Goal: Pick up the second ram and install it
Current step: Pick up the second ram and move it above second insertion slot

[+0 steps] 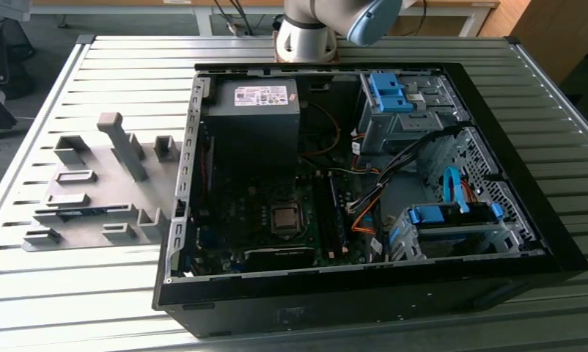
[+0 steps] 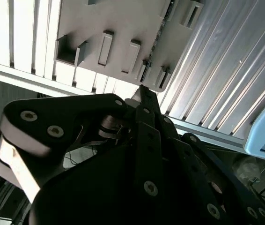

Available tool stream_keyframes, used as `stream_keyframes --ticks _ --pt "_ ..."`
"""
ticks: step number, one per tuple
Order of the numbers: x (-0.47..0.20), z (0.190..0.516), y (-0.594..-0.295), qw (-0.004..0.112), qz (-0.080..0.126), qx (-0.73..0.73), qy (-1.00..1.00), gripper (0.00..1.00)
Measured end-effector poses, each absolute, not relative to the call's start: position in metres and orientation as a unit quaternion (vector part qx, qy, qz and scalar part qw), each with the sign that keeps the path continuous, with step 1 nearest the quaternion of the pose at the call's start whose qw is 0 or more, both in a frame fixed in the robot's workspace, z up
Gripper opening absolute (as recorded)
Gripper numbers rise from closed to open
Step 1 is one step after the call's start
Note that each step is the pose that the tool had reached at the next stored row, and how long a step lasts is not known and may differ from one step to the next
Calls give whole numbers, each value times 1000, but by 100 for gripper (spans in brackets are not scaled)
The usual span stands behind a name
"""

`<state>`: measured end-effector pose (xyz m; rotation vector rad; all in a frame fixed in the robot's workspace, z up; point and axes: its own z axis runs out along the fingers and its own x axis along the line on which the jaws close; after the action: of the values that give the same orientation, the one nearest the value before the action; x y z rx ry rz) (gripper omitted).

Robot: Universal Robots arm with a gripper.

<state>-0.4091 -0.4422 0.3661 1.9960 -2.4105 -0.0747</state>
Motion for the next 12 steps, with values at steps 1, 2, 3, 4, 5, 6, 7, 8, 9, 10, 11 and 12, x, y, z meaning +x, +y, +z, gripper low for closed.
stream_keyframes --ticks 1,2,3,4,5,6,7,8,9,10,11,12 --pt "-409 366 -442 6 -24 644 -764 11" --pt "-409 365 -442 6 -24 652 -758 11" --pt "-409 365 -442 6 -24 656 -754 11" --pt "-409 365 -442 6 -24 657 -753 11" --pt "-409 365 -442 6 -24 658 -753 11" --pt "-409 365 -442 6 -24 658 -753 11" --pt "-409 365 -442 6 -24 658 -753 11" --pt "-409 365 -442 6 -24 658 -753 11" --pt "-409 365 -442 6 -24 658 -753 11" --pt "-409 365 -442 6 -24 658 -753 11" --pt "-409 365 -442 6 -24 658 -753 11" --pt "-409 365 -442 6 -24 658 -753 11"
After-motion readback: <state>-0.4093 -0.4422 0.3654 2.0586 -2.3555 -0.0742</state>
